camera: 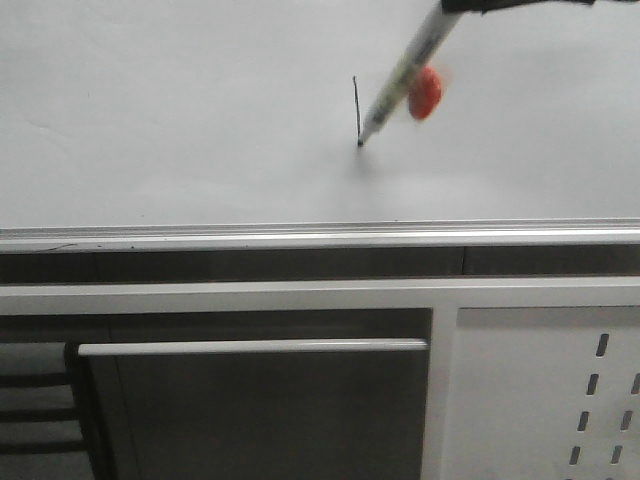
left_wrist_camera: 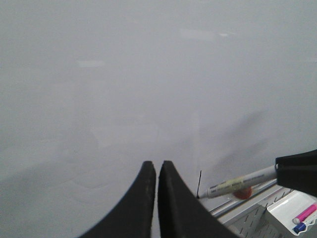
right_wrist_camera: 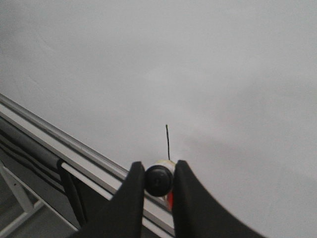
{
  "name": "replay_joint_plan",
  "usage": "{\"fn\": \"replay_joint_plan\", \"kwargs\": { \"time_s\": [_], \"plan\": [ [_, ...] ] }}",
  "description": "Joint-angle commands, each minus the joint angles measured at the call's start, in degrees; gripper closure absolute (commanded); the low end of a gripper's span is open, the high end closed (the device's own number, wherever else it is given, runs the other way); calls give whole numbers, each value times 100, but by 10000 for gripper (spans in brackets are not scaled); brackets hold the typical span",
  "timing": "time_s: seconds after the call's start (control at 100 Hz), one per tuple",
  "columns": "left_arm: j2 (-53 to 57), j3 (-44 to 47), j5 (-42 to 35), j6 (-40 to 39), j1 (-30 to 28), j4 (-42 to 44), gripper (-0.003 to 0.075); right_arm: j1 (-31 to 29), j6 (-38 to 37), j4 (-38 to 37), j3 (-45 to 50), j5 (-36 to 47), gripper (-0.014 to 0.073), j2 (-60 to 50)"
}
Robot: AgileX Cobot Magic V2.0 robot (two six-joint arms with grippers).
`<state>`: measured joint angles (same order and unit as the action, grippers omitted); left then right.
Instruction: Write number 1 on whiteboard
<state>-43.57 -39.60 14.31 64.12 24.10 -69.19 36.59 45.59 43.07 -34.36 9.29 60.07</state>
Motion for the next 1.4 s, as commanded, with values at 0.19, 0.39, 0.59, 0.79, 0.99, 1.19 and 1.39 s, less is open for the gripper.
{"fn": "replay_joint_plan", "kwargs": {
  "time_s": [0.19, 0.39, 0.59, 0.79, 0.99, 1.19, 1.39],
  "plan": [
    [28, -154, -86, -26, -9, -15, 741, 326, 67, -100, -219, -494, 636, 12],
    [-235, -154, 756, -26, -9, -26, 741, 507, 55, -27, -399, -1682, 636, -1047],
    [-933, -154, 2160, 1322, 196, -915, 740, 6, -90, -27, -1067, -3460, 636, -1204],
    [-1537, -165, 2628, 2147, 787, -1149, 738, -460, -145, -27, -1547, -4109, 636, -1128],
    [-1996, -352, 2633, 2402, 1321, -1111, 738, -486, -145, -27, -1815, -4532, 636, -780],
    [-2209, -546, 2506, 2402, 1472, -853, 738, -486, -145, -18, -1968, -4643, 637, -508],
    [-2209, -546, 2382, 2402, 1472, -732, 587, -486, -145, -18, -1990, -4593, 637, -508]
  ]
}}
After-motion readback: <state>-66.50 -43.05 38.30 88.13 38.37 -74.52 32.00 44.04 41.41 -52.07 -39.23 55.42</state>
